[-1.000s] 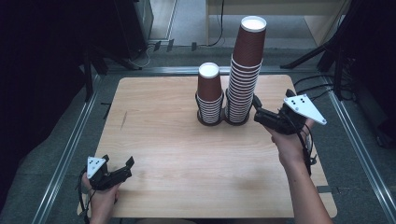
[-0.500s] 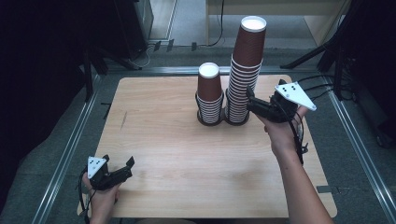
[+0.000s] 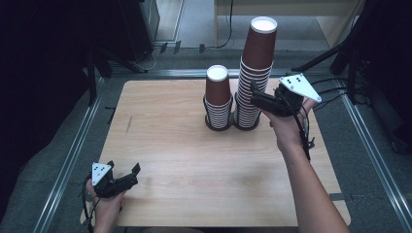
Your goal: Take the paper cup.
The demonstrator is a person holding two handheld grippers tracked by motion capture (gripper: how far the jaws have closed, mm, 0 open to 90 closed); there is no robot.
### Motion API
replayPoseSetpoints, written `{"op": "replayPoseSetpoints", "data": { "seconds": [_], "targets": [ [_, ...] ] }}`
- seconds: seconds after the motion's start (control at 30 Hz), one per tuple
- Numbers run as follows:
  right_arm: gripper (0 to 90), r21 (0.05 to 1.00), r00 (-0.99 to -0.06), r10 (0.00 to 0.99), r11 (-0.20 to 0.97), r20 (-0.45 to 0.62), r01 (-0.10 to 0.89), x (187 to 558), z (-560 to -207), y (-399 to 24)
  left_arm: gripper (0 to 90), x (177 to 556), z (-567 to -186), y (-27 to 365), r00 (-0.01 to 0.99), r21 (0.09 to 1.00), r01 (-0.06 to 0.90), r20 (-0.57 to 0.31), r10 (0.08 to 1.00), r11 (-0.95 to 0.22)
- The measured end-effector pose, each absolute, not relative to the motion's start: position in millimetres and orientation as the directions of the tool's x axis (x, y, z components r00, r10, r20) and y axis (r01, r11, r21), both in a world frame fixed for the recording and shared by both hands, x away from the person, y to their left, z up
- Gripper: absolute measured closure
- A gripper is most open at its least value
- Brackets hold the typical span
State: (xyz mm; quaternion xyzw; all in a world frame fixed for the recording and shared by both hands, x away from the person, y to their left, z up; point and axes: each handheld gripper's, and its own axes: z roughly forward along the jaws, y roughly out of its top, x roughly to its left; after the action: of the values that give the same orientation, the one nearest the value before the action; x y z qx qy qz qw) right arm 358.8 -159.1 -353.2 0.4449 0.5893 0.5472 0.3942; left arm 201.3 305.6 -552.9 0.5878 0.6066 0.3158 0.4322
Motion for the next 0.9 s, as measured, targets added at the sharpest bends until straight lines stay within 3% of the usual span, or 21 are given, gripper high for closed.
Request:
{"op": "replayPoseSetpoints", "data": {
  "seconds": [0.9],
  "targets": [
    [0.0,0.997,-0.217,0.976,-0.005,0.022,0.08,409.0,-332.5,-126.0,0.0,202.0,-553.0,306.1,0.076,0.889,0.445,-0.161,0.984,0.111]
  ]
}}
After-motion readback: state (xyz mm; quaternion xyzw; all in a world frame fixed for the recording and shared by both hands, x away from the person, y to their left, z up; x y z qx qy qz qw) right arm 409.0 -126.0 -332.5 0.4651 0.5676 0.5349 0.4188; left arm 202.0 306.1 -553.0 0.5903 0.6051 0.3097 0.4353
